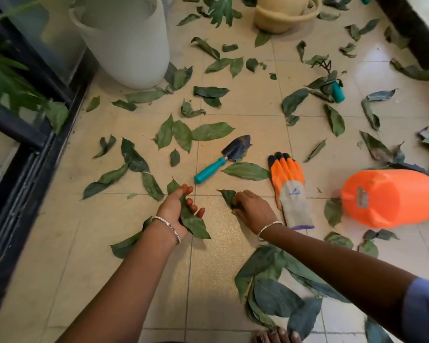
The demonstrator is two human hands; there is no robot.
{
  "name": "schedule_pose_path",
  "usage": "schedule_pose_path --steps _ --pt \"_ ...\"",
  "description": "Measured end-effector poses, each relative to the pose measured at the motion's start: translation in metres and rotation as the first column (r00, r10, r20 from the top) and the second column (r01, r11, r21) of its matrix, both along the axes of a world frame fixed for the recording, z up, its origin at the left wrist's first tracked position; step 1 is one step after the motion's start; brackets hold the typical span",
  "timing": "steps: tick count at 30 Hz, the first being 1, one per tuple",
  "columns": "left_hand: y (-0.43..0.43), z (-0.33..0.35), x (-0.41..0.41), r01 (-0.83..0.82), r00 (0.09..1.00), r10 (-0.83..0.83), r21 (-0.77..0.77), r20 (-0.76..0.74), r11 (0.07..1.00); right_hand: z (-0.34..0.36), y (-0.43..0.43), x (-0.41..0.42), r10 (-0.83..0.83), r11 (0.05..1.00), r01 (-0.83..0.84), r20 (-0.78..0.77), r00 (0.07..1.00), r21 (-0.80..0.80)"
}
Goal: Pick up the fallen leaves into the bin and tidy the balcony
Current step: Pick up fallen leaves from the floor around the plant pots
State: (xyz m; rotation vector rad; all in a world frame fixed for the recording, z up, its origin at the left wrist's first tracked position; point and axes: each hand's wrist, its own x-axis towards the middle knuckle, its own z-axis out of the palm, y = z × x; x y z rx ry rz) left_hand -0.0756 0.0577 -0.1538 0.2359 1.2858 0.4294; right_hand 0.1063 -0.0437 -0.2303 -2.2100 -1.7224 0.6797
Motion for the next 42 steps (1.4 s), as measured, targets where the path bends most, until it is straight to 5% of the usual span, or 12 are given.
schedule_pose_path --steps 7,13,17,22,25,33,39,42 --pt "-0.005 0.001 0.005 0.145 0.989 -0.144 0.050 -0.015 0.988 0.033 0.016 -0.026 -0.283 0.897 0.402 -0.457 0.843 0.186" --pt "-0.010 0.006 0.019 0.176 0.981 -0.180 0.064 0.074 0.982 0.068 0.007 -0.063 -0.027 0.920 0.221 -0.509 0.860 0.325" --pt "-0.004 -0.005 0.018 0.071 0.997 -0.067 0.122 -0.038 0.990 0.057 0.009 -0.031 -0.061 0.916 0.193 -0.355 0.933 0.351" --pt "-0.002 -0.011 0.011 -0.011 1.000 0.012 0.099 -0.003 0.995 0.012 0.024 0.052 -0.138 0.987 0.124 0.146 0.980 0.102" --pt "0.003 -0.013 0.007 0.004 1.000 -0.002 0.116 -0.021 0.993 0.000 0.028 0.065 -0.049 0.998 0.057 0.224 0.973 -0.026" --pt "0.007 -0.013 -0.005 0.037 0.998 -0.032 0.123 -0.046 0.992 -0.007 0.036 0.075 -0.039 0.999 0.023 0.355 0.934 0.047" --pt "0.009 -0.005 -0.021 0.000 0.999 0.005 0.120 -0.039 0.993 0.024 0.037 0.029 -0.185 0.970 0.178 0.031 0.982 0.167" --pt "0.007 -0.007 -0.033 -0.011 1.000 0.011 0.126 -0.004 0.992 0.042 0.037 -0.034 -0.107 0.950 0.159 -0.199 0.974 0.267"
